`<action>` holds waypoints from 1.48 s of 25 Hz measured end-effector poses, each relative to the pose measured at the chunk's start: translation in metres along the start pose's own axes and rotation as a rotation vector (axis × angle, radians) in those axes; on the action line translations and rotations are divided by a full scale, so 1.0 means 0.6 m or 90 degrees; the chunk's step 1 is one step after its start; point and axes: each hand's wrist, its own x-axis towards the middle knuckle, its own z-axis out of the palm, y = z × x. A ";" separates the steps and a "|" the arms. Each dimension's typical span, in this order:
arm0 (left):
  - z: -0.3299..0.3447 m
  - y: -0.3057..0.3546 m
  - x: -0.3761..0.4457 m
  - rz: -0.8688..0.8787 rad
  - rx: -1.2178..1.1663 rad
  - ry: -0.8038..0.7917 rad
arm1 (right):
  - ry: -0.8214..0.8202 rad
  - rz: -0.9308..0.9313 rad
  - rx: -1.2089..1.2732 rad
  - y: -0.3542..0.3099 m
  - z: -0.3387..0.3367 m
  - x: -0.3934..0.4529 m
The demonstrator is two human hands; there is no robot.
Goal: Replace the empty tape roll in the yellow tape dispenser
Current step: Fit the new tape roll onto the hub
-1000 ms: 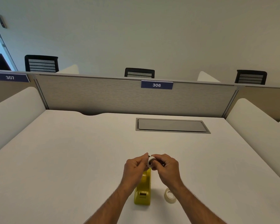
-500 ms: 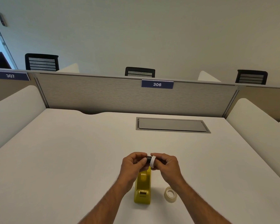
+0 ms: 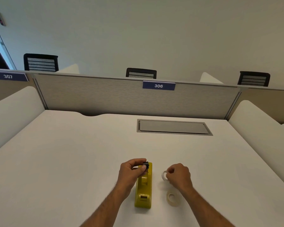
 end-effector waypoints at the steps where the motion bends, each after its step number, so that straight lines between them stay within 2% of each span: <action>1: 0.001 -0.001 0.000 0.001 0.008 -0.001 | -0.007 0.013 -0.035 0.005 0.002 0.001; 8: 0.007 -0.005 -0.002 0.002 0.018 -0.010 | -0.037 0.080 -0.083 0.033 0.018 0.004; 16: 0.010 -0.010 -0.005 -0.003 0.019 -0.008 | -0.025 0.051 -0.083 0.037 0.007 -0.010; 22: 0.010 -0.013 -0.008 -0.012 0.017 0.005 | -0.141 0.035 -0.219 0.042 0.014 -0.046; 28: 0.009 -0.014 -0.011 -0.021 0.028 0.018 | -0.136 0.017 -0.231 0.045 0.023 -0.060; 31: 0.008 -0.012 -0.013 -0.022 0.026 0.019 | -0.111 0.018 -0.128 0.040 0.018 -0.062; 34: 0.008 -0.011 -0.014 -0.019 0.030 0.016 | -0.098 0.011 0.212 0.026 0.013 -0.060; 37: 0.011 -0.008 -0.017 -0.010 0.044 0.009 | -0.157 0.000 0.516 0.003 0.006 -0.062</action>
